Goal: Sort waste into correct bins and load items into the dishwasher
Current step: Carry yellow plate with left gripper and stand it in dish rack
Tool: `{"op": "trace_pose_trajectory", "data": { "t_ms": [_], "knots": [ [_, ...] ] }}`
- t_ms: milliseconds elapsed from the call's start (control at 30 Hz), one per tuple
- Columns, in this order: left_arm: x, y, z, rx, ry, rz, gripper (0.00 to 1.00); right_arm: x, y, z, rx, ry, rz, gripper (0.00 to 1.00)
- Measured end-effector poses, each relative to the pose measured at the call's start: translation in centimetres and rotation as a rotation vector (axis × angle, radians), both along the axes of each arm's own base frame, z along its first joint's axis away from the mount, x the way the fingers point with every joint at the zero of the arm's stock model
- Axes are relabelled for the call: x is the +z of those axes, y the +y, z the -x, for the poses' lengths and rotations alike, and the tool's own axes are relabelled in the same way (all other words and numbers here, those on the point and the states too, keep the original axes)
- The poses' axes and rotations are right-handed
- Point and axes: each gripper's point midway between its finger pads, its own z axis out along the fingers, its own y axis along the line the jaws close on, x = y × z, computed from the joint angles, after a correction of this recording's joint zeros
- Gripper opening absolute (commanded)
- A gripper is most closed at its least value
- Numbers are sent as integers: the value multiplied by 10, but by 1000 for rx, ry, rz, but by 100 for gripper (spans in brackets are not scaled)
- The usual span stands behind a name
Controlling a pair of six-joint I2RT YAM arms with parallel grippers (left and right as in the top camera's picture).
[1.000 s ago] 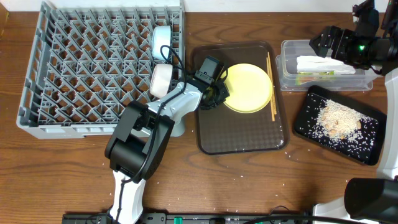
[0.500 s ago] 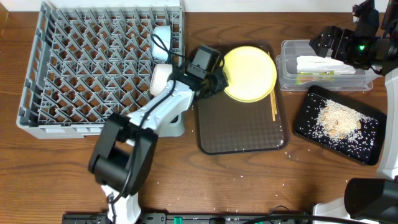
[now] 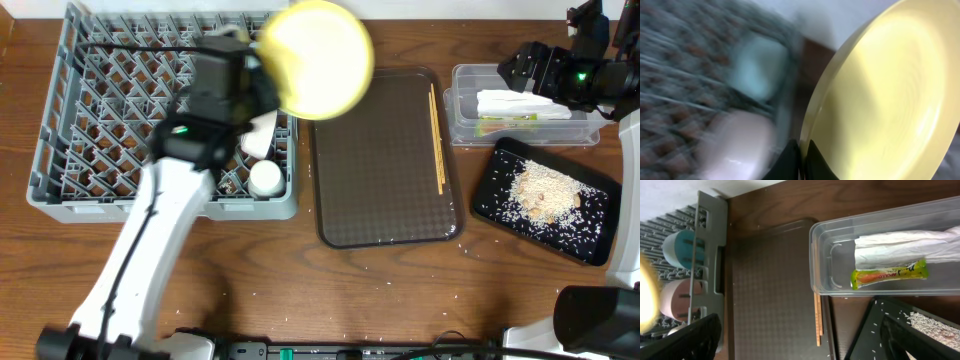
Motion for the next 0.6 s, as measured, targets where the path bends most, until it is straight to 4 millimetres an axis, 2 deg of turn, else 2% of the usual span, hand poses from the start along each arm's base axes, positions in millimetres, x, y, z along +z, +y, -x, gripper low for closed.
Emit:
{"op": "trace_pose_trajectory", "data": {
  "t_ms": [133,300,467,600],
  "knots": [
    [15,61,-1,112,-47,-123,7,0,0,0,0,0,0,99],
    [8,121,-5,197,-22,-254,7,0,0,0,0,0,0,99],
    [-10,166,-13,243,25,-392,7,0,0,0,0,0,0,99],
    [-24,181,-21,269,62,-486,7,0,0,0,0,0,0,99]
  ]
}}
